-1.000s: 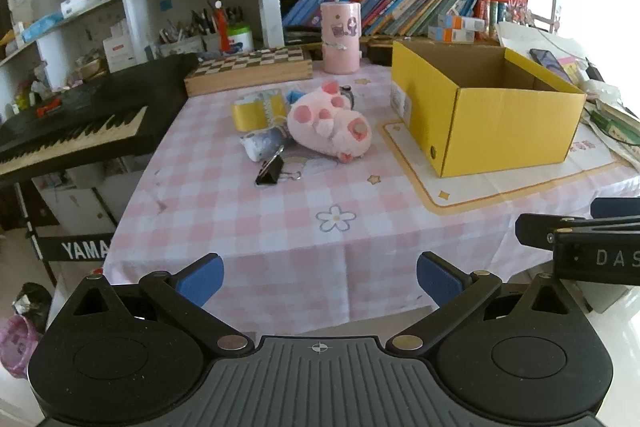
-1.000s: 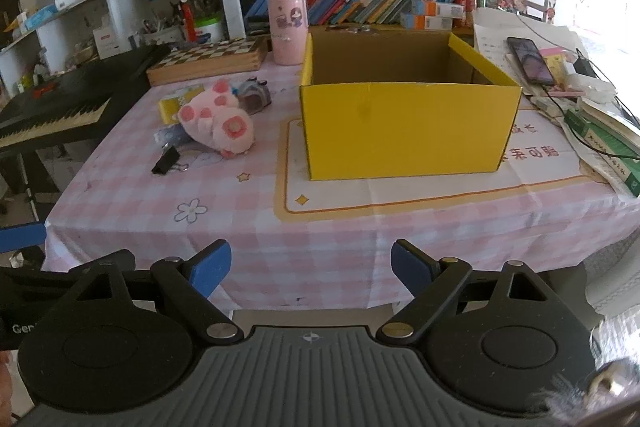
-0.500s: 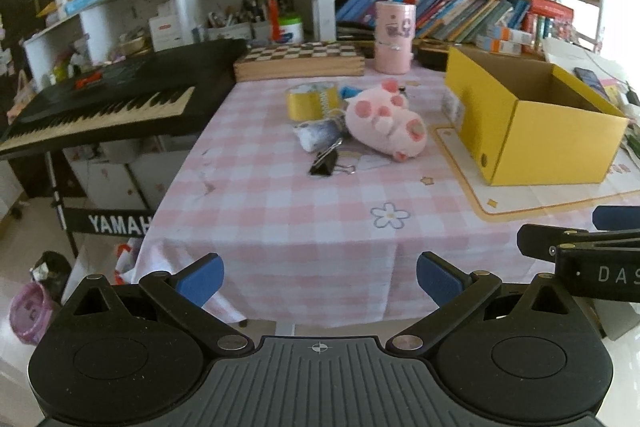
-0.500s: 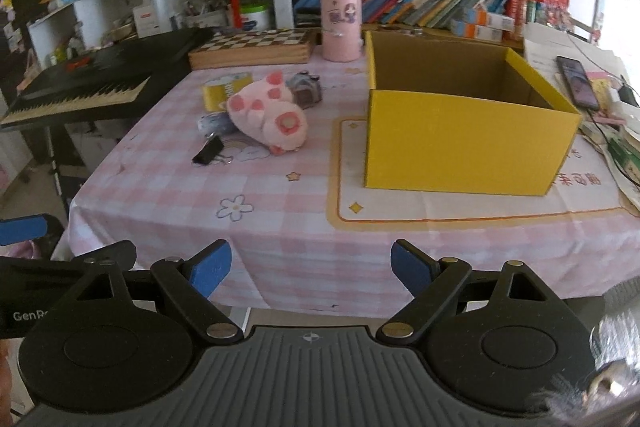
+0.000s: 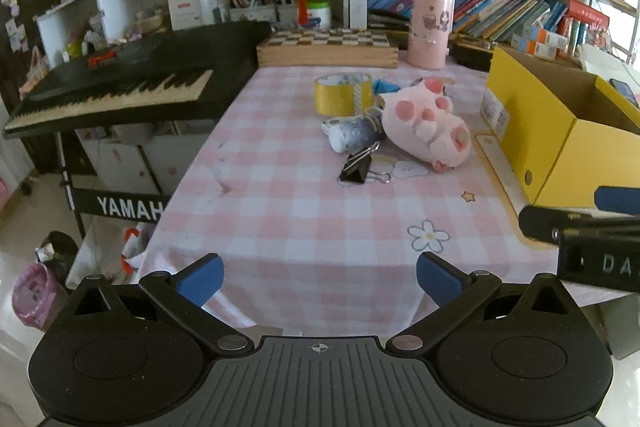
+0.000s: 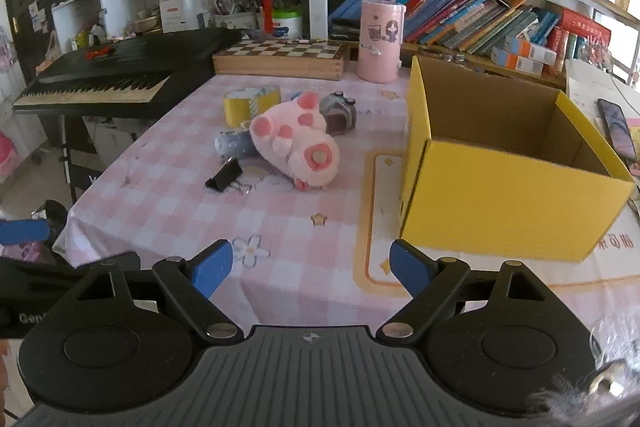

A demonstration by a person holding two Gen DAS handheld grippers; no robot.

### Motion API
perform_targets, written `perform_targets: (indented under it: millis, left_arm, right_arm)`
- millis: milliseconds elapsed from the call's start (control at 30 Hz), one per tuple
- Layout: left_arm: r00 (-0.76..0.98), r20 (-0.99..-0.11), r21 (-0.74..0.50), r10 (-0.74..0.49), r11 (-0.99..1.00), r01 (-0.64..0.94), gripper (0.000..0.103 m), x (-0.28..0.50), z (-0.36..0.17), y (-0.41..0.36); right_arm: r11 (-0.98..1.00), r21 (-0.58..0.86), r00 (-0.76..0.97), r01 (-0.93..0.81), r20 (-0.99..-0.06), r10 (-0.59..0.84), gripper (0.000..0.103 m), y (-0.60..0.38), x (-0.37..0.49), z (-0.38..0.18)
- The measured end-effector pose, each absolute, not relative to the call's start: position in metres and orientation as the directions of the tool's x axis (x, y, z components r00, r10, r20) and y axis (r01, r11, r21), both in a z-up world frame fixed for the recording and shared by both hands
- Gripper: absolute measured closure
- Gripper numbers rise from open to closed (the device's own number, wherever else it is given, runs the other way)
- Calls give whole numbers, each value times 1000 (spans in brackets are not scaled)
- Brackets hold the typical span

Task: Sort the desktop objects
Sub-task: 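Move the right gripper to the pink plush pig and close on it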

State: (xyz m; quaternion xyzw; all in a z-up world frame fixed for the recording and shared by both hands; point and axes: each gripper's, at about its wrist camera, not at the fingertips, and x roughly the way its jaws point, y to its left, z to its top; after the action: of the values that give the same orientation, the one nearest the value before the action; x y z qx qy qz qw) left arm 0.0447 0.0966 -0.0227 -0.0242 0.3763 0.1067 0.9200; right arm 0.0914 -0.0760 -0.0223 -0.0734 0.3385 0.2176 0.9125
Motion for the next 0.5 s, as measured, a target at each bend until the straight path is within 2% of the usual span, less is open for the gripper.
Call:
perform_targets:
  millis: [233,500]
  left_arm:
    - [688,-702,2,183,967,-254,0,72,-26,108]
    - [683,-703,14,197,965,-263,0,110,-28,105]
  right_arm:
    - [881,4,674,-473,-642,365,18,-64,128,-21]
    - [816,-81,695,-572,-577,430,18,-42,160,-8]
